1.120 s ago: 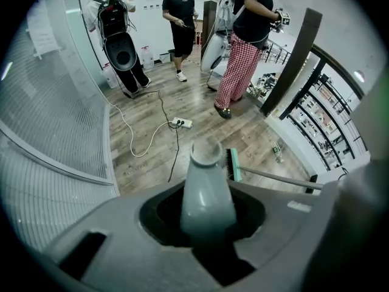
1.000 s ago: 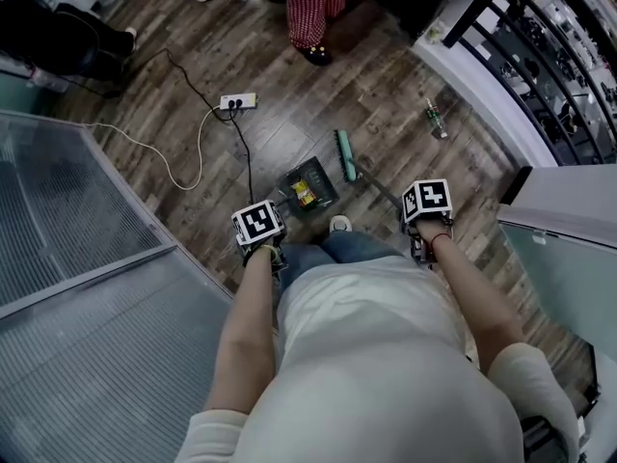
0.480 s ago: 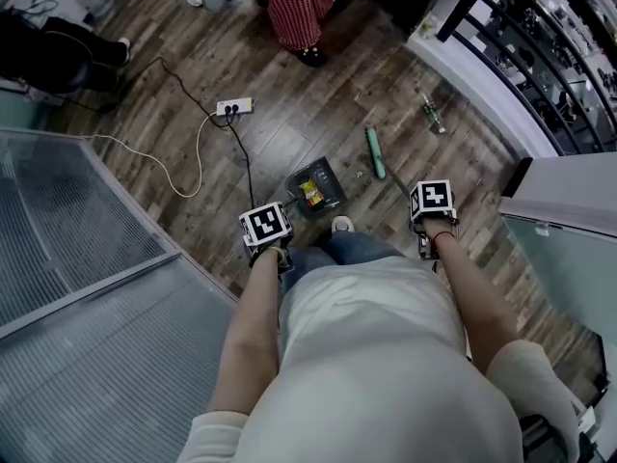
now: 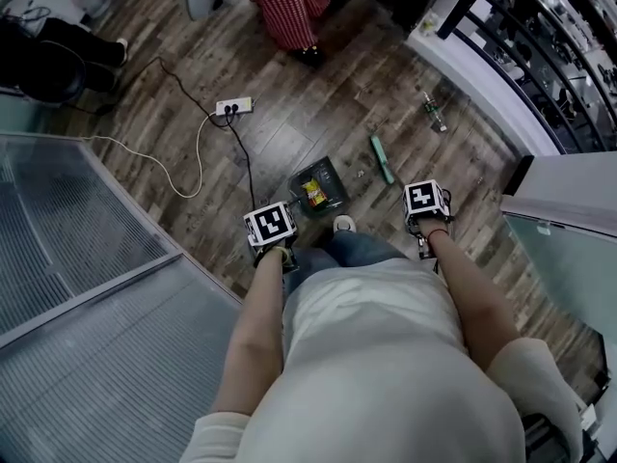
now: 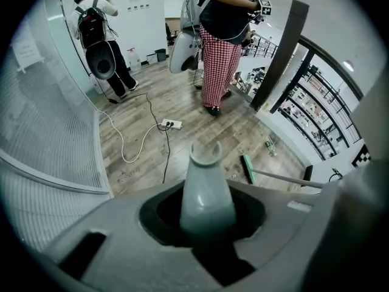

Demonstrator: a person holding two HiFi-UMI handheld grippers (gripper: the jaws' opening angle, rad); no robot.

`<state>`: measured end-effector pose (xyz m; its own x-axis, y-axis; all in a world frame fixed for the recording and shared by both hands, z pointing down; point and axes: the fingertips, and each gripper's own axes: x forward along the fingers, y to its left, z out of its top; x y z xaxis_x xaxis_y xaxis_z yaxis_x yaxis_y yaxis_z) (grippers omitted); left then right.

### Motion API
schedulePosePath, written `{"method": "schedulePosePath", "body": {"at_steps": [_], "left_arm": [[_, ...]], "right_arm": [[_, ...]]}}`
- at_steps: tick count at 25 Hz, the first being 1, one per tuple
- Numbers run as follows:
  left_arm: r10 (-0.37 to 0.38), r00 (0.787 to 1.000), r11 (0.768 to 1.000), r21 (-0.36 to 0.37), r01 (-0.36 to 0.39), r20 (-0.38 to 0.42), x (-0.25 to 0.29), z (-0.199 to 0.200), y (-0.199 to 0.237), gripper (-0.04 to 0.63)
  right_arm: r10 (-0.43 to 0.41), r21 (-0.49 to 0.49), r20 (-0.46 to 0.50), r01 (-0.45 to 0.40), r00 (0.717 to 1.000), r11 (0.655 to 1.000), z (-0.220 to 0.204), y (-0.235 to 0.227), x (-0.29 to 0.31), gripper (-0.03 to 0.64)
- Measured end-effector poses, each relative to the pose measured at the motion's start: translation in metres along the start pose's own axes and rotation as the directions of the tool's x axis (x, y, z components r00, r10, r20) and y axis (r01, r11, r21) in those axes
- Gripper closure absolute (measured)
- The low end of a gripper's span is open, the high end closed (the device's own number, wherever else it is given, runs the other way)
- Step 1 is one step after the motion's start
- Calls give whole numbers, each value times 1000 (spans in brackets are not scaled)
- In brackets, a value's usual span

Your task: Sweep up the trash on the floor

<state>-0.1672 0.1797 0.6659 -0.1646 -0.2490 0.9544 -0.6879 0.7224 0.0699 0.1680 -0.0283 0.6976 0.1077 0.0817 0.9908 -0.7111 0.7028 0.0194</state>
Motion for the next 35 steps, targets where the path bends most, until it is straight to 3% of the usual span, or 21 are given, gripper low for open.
{"method": "schedulePosePath", "body": {"at_steps": [8,12,16,28,32,35], "left_arm": [[3,1000,1000,-1,-4,-2,2,1,4,502],[72,997,997,35,-72,21,-7,12,13,500],[-6,1000,1000,-3,6,-13,2,5,-2,502],[4,1000,1000,7,-4,-3,0,5,0,500],[55,998,998,34,-55,12,-7,12,8,502],[24,1000,1000,20,-24,4,-2,9,1,500]], "right_arm": [[5,-69,-14,-6,1000,998,6,18,6,518],[30,-54,-39,-32,999,998,0,31,5,518],[53,-43,-35,-54,998,998,2,42,2,518],[116,-32,-53,-118,992,993,2,68,-3,518],[139,-44,-65,-142,988,989,2,77,-5,518],[153,-49,-72,-157,986,986,0,81,-5,518]]}}
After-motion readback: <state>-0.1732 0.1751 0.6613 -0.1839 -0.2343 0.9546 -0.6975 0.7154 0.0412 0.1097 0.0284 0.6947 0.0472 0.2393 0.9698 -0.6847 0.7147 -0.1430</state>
